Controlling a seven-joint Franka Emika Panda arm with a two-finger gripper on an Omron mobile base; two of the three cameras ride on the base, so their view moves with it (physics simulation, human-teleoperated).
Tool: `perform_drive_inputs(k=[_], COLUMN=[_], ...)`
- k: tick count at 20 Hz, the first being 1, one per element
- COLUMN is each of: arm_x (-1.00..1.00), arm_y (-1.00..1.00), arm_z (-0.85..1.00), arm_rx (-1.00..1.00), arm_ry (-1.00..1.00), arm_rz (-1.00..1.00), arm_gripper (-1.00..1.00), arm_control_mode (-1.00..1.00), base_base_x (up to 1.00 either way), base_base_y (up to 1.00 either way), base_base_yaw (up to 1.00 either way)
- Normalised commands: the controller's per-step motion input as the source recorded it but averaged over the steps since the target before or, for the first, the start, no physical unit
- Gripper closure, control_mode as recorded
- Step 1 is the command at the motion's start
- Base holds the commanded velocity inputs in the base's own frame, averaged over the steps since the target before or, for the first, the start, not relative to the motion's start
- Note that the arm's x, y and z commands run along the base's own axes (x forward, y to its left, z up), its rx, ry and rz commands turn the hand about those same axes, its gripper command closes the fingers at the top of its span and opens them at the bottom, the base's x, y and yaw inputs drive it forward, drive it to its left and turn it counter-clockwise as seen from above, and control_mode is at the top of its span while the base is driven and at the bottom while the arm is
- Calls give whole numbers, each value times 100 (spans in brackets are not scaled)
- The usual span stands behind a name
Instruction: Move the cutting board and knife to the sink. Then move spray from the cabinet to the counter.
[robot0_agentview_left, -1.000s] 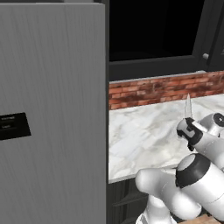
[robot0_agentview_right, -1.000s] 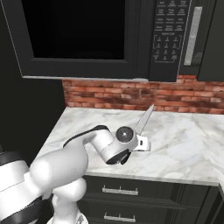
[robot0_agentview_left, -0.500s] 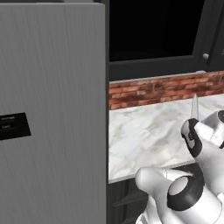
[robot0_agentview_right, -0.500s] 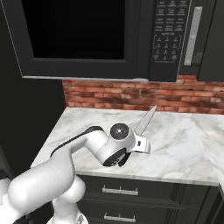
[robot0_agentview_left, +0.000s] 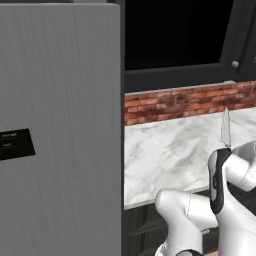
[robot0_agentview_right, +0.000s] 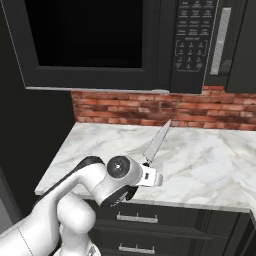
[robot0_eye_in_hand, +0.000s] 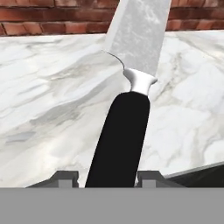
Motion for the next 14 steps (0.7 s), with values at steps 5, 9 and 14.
perform_drive_inputs(k=[5, 9, 14], arm_x=[-46, -57, -42], arm_y=[20, 10, 5], arm_z=[45, 35, 28], arm_rx=[0, 0, 0], arm_ry=[-2, 0, 0], arm_rz=[0, 0, 0], arm_gripper=[100, 100, 100], arm_control_mode=[-100, -100, -100], base_base_x=[0, 0, 0], base_base_y=[0, 0, 0], base_base_yaw=[0, 0, 0])
